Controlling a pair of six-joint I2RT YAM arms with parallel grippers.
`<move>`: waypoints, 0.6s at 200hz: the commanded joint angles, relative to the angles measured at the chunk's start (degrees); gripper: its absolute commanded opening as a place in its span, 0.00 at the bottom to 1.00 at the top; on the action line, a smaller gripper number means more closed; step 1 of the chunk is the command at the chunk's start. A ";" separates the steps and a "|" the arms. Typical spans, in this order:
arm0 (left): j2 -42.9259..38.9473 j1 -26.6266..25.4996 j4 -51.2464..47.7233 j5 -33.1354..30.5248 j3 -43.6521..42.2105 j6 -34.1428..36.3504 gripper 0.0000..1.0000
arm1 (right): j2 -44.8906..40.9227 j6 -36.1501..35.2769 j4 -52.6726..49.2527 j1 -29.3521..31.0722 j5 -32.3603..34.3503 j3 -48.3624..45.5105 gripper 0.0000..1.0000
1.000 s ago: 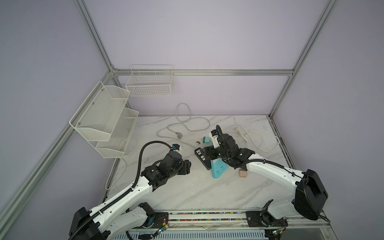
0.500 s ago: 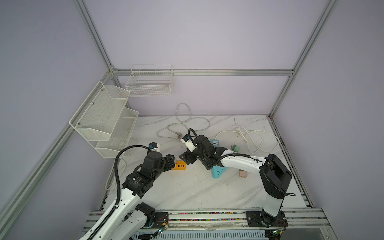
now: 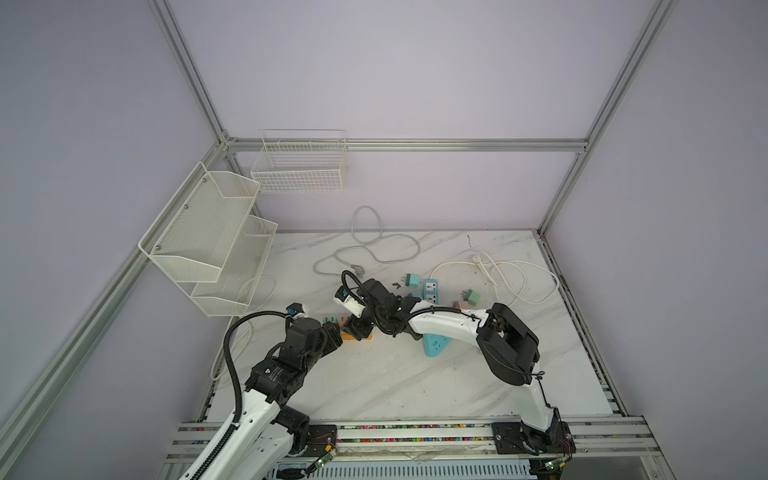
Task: Pull the plug off the socket
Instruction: 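Release the teal socket with the left gripper while the right moves to the orange strip, then close the right gripper on the strip's pink adapter while the left gripper approaches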
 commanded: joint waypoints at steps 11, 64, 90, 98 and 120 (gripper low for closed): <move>-1.13 0.43 0.44 -2.41 -3.07 -2.27 0.66 | 3.73 -4.47 -4.07 0.66 0.37 4.46 0.64; -2.46 0.56 0.71 -3.15 -4.36 -3.58 0.66 | 7.56 -6.17 -5.62 0.65 -0.38 6.88 0.54; -2.37 0.60 1.40 -2.53 -4.67 -3.99 0.66 | 7.87 -7.09 -5.96 0.67 -1.60 6.63 0.49; -2.18 0.60 1.35 -2.62 -4.67 -4.03 0.66 | 7.54 -6.97 -5.29 0.69 -1.38 6.04 0.46; -1.95 0.60 1.56 -2.31 -4.71 -4.37 0.66 | 7.16 -6.39 -5.39 0.70 -0.53 5.79 0.42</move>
